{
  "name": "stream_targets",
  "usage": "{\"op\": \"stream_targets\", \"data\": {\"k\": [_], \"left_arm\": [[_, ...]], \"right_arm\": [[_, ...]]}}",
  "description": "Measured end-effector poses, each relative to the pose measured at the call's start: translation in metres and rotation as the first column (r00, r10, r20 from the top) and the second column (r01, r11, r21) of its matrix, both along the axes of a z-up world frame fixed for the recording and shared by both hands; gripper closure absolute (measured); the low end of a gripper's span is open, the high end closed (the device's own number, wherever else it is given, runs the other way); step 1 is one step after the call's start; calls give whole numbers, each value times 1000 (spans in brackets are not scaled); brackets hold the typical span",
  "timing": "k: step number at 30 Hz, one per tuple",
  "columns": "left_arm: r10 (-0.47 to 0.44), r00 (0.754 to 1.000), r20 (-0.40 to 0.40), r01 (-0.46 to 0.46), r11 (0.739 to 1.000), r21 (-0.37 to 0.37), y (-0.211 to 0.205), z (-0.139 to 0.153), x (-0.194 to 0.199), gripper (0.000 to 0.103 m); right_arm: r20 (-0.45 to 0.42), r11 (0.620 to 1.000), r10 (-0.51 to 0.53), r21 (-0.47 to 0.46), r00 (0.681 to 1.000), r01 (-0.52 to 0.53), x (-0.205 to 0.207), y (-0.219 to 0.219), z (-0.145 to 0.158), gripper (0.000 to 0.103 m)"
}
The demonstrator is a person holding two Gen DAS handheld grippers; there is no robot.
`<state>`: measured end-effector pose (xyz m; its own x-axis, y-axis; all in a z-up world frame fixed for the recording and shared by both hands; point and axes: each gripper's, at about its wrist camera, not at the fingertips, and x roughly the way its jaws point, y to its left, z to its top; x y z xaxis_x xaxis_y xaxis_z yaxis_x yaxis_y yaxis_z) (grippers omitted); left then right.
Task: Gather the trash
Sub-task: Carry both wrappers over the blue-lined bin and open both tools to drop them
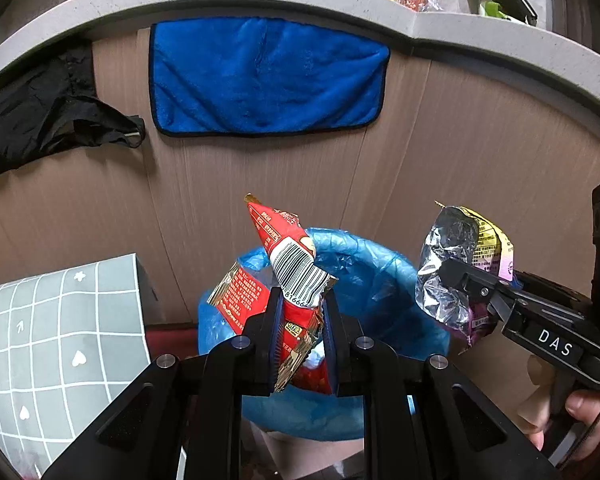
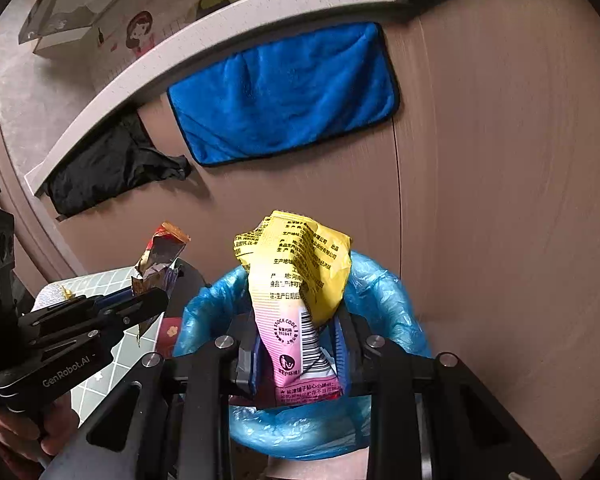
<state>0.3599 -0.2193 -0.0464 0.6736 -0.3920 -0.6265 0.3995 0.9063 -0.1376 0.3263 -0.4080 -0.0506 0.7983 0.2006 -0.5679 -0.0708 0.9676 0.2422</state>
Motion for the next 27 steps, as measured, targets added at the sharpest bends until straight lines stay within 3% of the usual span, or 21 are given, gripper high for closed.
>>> {"op": "stream_targets", "data": {"k": [9,11,12,13,14,15,22,27], "left_arm": [[-23,998,-62,21,999,-39,-7,-20,15,83],[-31,996,-78,26,997,-73,-6,-21,18,74],[-35,996,-82,27,995,-93,-5,-20,19,63],[-32,996,-86,23,994,-112,-3,-19,20,54],[-27,996,-82,16,991,-129,0,-16,20,53],[-24,997,-77,13,989,-146,3,-13,19,53],[33,999,-32,-38,985,-169,28,13,7,52],[120,993,-20,-121,986,-114,58,20,-17,53]], "right_arm": [[-33,1000,0,14,999,0,17,-3,-16,77],[-27,1000,15,24,1000,-14,19,-2,-17,72],[-26,1000,13,22,1000,-13,19,-2,-18,67],[-30,1000,10,20,1000,-10,20,-1,-19,55],[-27,1000,6,22,1000,-5,19,-1,-19,45],[-20,1000,3,24,1000,-2,17,-1,-19,43],[-5,1000,7,23,1000,-7,8,1,-7,43],[11,999,23,41,1000,-23,-7,8,3,43]]}}
